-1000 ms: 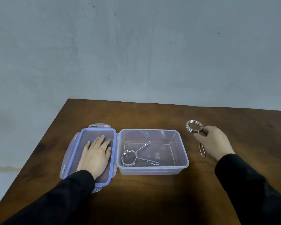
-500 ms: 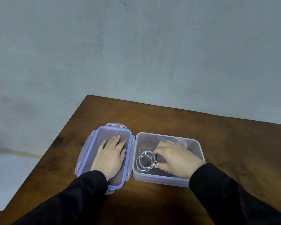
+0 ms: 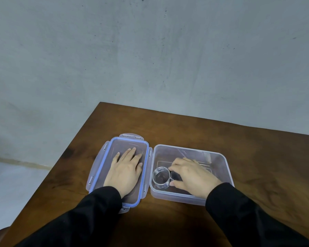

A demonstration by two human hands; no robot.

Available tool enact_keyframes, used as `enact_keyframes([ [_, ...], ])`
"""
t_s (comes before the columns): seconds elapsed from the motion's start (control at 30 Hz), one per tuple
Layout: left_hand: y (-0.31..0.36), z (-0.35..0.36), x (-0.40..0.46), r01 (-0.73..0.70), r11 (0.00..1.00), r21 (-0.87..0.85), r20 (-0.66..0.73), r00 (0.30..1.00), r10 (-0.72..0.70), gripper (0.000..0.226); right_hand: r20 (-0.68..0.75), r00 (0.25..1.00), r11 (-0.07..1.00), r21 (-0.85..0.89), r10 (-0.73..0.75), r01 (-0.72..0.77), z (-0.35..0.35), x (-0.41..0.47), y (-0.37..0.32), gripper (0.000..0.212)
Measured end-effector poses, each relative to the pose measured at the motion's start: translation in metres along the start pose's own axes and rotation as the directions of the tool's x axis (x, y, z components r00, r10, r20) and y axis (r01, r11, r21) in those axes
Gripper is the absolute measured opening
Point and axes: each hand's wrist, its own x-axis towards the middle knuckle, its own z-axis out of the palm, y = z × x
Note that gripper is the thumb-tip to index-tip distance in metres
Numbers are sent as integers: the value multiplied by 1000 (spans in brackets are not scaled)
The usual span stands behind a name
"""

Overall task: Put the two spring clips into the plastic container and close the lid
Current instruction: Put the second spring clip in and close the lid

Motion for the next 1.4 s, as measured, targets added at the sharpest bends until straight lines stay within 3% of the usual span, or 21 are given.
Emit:
enact_keyframes([
  [0.27,1,0,0,2,1000,-5,-1,1000,-2,47,37,998,998,39,48,-49,-2,1,-1,47],
  [0.57,1,-1,-1,4,1000,-9,1,1000,-4,47,64,991,988,92,119,-124,-11,-4,-3,66],
  [0.8,2,-3,-2,11,998,-63,12,1000,-10,46,-182,955,946,269,234,-181,-27,-19,-5,45],
  [0.97,1,-17,-4,36,979,-203,-47,998,-46,31,-290,929,945,293,230,-143,-27,-24,-17,33],
  [1.13,10,-34,-37,24,991,-131,-93,995,-36,6,-320,937,956,289,143,-47,-14,-28,-41,28],
  [1.4,-12,-30,-106,-106,993,52,-37,994,108,35,-321,944,969,247,72,10,7,-31,-59,33],
])
